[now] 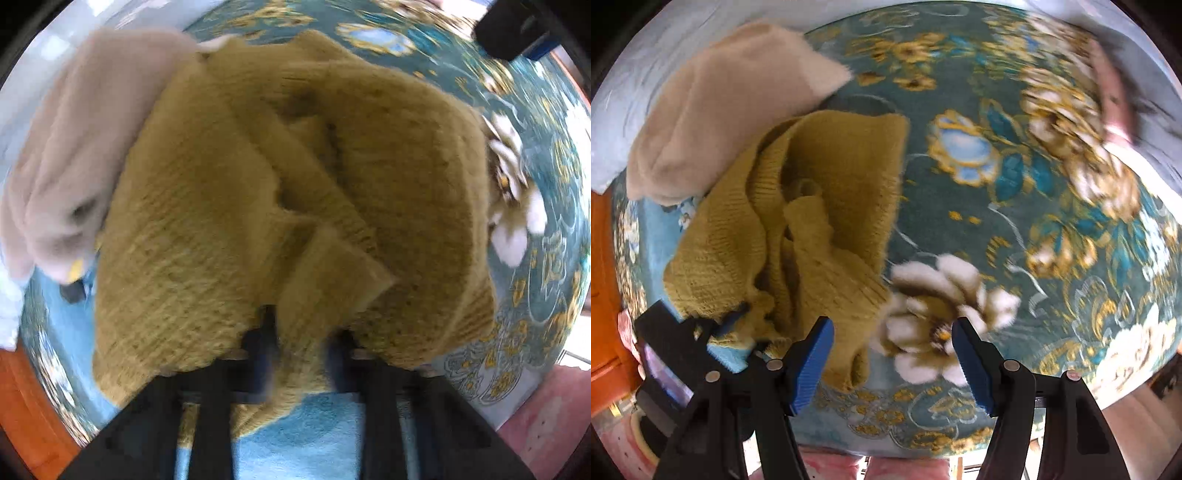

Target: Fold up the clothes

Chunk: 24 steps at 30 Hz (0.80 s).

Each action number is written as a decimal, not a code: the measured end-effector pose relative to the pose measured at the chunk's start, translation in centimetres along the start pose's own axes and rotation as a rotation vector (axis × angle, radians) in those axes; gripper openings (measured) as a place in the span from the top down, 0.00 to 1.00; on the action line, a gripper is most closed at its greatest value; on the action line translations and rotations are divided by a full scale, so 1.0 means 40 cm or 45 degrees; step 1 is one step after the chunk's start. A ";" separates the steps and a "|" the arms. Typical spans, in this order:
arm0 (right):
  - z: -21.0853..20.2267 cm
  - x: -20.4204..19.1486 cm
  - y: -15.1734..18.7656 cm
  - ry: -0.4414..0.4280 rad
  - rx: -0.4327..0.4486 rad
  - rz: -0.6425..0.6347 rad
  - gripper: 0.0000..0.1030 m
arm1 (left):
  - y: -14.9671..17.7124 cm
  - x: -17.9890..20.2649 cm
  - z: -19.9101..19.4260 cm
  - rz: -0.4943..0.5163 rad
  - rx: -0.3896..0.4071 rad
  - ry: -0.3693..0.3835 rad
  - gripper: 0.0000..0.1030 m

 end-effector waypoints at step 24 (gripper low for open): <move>-0.012 -0.160 -0.029 -0.152 0.026 -0.089 0.90 | 0.152 -0.545 -0.054 -1.247 -0.115 0.199 0.83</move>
Point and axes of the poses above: each gripper's, at about its wrist camera, not at the fingertips, and z roughly the way its jaws point, x to its right, y to its underside, the point moved 10 cm from there along z, roughly the way its jaws point, and after that the axes turned 14 degrees about -y, right-handed, at the moved point
